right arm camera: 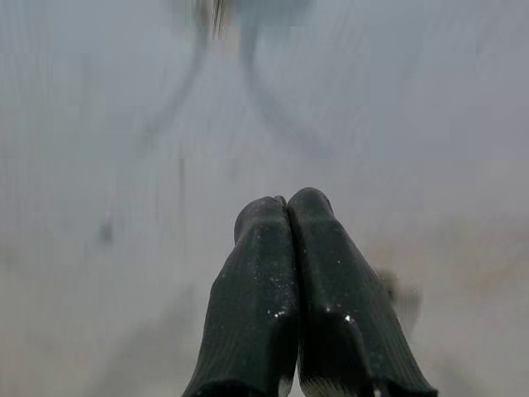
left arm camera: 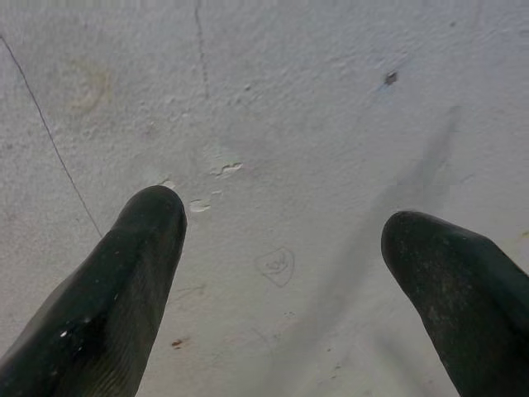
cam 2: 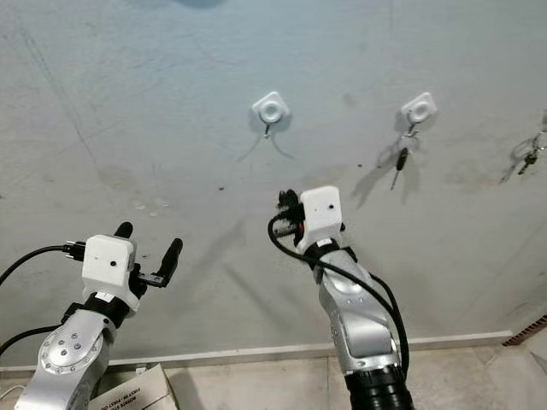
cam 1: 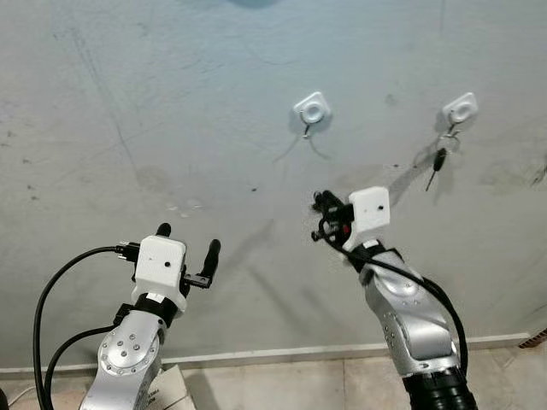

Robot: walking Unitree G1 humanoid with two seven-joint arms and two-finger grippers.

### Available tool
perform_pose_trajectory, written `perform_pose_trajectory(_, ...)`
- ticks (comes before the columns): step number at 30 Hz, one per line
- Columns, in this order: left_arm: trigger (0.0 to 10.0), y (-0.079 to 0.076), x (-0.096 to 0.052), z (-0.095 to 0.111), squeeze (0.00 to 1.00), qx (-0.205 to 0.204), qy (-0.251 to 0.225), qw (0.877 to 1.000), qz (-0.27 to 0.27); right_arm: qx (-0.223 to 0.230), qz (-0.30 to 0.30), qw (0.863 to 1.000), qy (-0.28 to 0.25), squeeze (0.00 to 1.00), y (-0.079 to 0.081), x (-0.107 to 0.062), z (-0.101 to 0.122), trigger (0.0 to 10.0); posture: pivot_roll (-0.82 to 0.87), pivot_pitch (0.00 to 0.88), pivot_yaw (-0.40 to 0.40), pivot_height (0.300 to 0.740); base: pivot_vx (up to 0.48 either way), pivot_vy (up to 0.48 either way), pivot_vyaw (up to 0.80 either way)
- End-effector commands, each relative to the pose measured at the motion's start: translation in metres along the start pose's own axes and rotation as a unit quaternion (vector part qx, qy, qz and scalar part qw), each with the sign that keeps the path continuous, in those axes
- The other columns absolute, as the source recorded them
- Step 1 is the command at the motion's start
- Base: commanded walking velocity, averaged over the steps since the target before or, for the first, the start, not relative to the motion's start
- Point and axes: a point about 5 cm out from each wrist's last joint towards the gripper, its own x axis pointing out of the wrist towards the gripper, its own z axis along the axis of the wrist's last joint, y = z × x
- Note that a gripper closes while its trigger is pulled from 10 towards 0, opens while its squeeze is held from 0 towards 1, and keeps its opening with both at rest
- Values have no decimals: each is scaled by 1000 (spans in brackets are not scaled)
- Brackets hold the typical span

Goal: Hang keys on a hook

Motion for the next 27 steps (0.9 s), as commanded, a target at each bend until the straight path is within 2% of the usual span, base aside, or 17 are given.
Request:
perform_pose_trajectory(1, 10000, 0, 2, 1, 0, 9, -3, 1000, 3, 6, -2, 1000, -23, 0, -1, 5, 10, 10000, 171, 0, 21, 740, 0, 0, 0)
perform_pose_trajectory(7, 10000, -2, 3, 2, 0, 15, -10, 1000, -2, 13, 10, 999, -33, 0, 0, 14, 17, 10000, 171, 0, 17, 740, 0, 0, 0)
perform_pose_trajectory(15, 10000, -6, 4, 4, 0, 15, -17, 1000, -11, 39, 53, 996, -55, 0, 17, 24, 28, 10000, 174, 0, 17, 740, 0, 0, 0)
perform_pose_trajectory(20, 10000, -7, 3, 2, 0, 13, -14, 1000, -14, 44, 69, 994, -68, 0, 22, 26, 37, 10000, 175, 0, 16, 740, 0, 0, 0)
perform_pose_trajectory(23, 10000, -7, 3, 2, 0, 11, -15, 1000, -14, 51, 81, 991, -90, 0, 23, 27, 52, 10000, 170, 0, 17, 740, 0, 0, 0)
perform_pose_trajectory(27, 10000, -8, 4, 3, 0, 10, -16, 1000, -18, 55, 82, 989, -106, 0, 22, 29, 62, 10000, 170, 0, 19, 740, 0, 0, 0)
